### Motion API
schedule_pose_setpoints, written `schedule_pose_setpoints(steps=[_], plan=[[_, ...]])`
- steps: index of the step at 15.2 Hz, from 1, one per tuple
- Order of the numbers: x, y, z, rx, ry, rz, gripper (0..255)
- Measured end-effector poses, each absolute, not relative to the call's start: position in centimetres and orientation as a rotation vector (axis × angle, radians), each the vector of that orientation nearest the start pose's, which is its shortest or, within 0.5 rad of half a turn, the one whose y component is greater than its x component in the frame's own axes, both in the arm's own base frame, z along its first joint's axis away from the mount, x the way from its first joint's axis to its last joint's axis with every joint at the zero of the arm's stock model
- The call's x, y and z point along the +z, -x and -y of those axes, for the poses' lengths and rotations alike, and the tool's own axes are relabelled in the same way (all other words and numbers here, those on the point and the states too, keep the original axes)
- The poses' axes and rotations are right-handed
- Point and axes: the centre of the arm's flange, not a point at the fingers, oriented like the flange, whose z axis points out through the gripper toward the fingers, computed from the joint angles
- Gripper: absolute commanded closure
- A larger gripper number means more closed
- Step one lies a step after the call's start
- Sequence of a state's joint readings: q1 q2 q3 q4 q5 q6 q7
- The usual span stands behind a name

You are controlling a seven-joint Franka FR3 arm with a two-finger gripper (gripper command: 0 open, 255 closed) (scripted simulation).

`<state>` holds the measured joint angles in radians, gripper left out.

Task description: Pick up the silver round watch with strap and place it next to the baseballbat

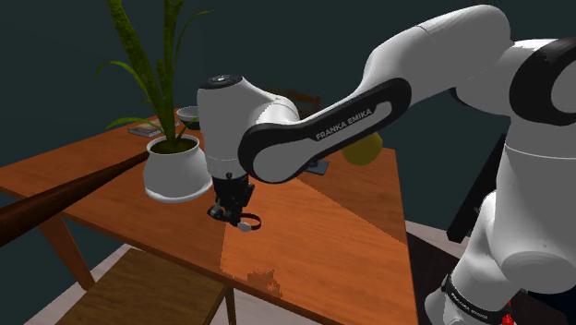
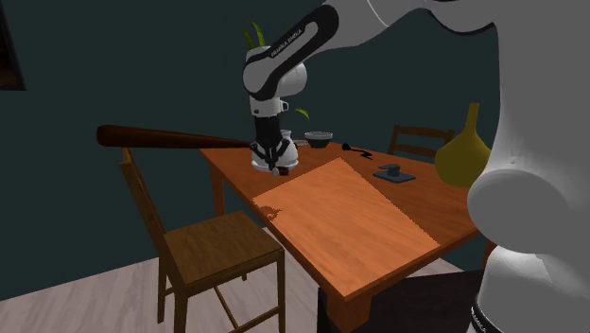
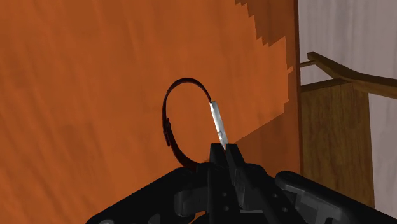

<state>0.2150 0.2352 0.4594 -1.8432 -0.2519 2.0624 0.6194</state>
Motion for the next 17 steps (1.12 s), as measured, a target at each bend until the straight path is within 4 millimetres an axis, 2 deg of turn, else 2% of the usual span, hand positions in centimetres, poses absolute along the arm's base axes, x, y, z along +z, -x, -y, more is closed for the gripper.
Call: schedule_pose_setpoints(steps=[10, 17], plan=[[36.0, -49.6, -36.2, -0.133, 3.216, 0.260, 255], [35.5, -49.7, -36.1, -0.133, 3.215, 0.260, 255]])
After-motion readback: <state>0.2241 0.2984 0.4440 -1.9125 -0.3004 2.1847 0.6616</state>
